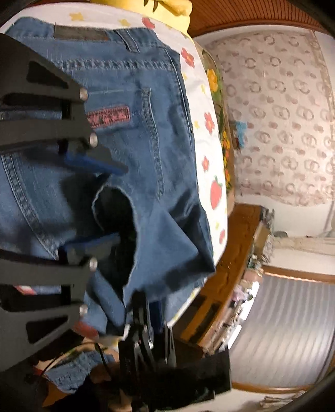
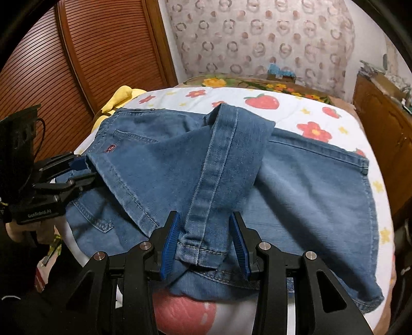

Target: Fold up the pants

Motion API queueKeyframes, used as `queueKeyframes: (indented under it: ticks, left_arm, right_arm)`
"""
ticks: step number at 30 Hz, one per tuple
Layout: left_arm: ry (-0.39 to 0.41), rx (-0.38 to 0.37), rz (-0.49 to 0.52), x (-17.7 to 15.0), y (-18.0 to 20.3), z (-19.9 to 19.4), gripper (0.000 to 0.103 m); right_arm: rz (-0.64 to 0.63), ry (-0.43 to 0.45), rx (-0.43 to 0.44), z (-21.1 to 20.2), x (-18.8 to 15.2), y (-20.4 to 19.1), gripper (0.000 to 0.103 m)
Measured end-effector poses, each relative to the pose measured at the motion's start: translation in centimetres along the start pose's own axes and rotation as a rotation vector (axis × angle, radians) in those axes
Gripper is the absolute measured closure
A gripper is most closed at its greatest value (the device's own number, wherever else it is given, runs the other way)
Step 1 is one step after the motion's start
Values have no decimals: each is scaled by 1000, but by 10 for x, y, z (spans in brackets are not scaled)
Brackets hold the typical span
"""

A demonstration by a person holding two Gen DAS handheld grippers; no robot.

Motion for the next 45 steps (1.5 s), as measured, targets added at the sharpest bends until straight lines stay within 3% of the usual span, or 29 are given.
queueKeyframes:
  ticks: [2, 3, 5, 10, 20, 25, 32, 39, 43, 45]
  left_arm:
    - [7, -5, 5, -1, 2, -3, 83]
    - [15, -13, 1, 0, 3, -7, 88]
    - [30, -12, -5, 2, 4, -12, 92]
    - [104, -75, -36, 14, 10, -34, 94]
    - [192, -8, -39, 23, -4, -97, 96]
    - [206, 42, -77, 11, -32, -117, 97]
    - [178, 82, -155, -24, -70, -122, 97]
    - [202, 119, -186, -33, -87, -138, 97]
    - [195, 176, -195, -37, -100, -145, 97]
    - [181, 211, -183, -40, -104, -143, 97]
  right_arm:
    - [-11, 3, 16, 3, 3, -2, 68]
    - [-19, 9, 31, 4, 5, -4, 88]
    - [-31, 25, 48, 1, 10, -8, 90]
    - [-60, 110, 82, -21, 36, -23, 91]
    - [-185, 241, 130, -64, 108, -77, 92]
    - [-228, 238, 192, -49, 130, -110, 92]
    - [-254, 181, 243, 18, 166, -121, 95]
    - [-328, 154, 230, 41, 192, -158, 95]
    - [-319, 144, 194, 52, 193, -157, 95]
    - [-296, 97, 182, 72, 190, -155, 87]
Point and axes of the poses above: each gripper's, at about its wrist camera, not at the fingertips, and z roughly the way its jaws point, y to its right, x to its top, the point moved 10 cm from there along z, roughly the way its jaws point, and after that the axes turned 4 degrees about z, right-handed, at the moved point
